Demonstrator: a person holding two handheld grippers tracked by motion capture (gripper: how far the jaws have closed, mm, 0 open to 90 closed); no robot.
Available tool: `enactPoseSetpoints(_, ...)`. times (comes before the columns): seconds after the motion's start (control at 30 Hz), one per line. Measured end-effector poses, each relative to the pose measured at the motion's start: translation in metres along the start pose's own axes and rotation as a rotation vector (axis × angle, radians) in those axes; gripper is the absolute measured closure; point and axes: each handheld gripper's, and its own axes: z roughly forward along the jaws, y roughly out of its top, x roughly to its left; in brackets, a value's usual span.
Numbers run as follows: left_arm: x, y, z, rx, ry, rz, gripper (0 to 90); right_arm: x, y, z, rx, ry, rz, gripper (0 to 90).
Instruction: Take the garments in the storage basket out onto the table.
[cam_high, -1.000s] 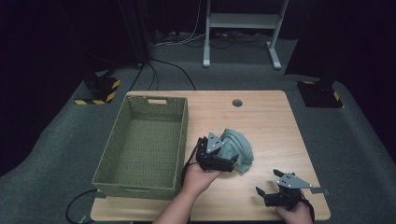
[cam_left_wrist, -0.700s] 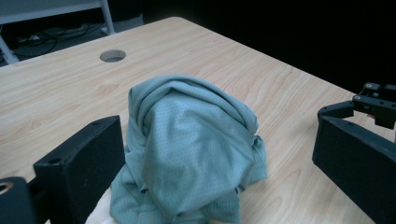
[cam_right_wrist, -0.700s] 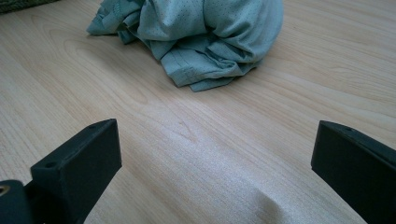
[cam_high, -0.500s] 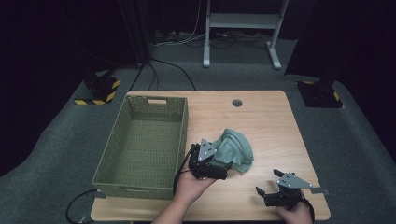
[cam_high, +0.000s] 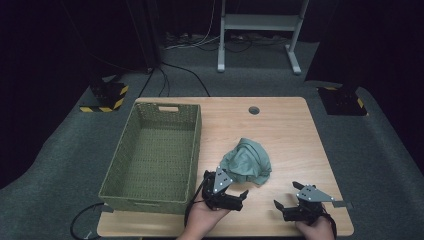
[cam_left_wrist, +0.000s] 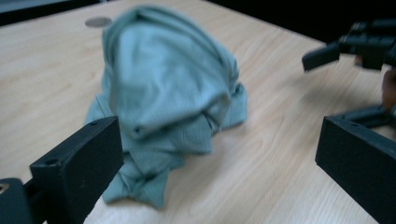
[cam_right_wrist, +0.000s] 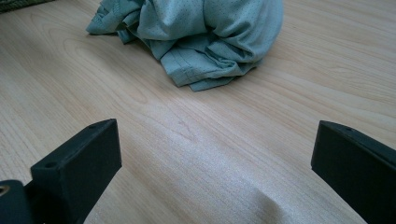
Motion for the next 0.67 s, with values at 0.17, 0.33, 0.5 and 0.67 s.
enactPoseSetpoints(0.17,-0.001,-0.022,0.008,0.053,-0.002,-0.003,1.4,0.0,0.0,0.0,0.0,0.0,0.0,1.4)
enactPoseSetpoints(0.33,0.003,-0.045,0.015,0.126,0.039,0.011,1.5,0.001,0.0,0.0,0.004,-0.002,-0.005,1.4)
enactPoseSetpoints(0.5,-0.005,-0.045,0.014,0.12,0.105,0.123,1.7,0.001,0.0,0.001,0.006,-0.003,-0.005,1.4)
enactPoseSetpoints(0.67,-0.008,-0.046,0.013,0.11,0.135,0.141,1.7,0.001,0.0,0.001,0.006,-0.007,-0.007,1.4)
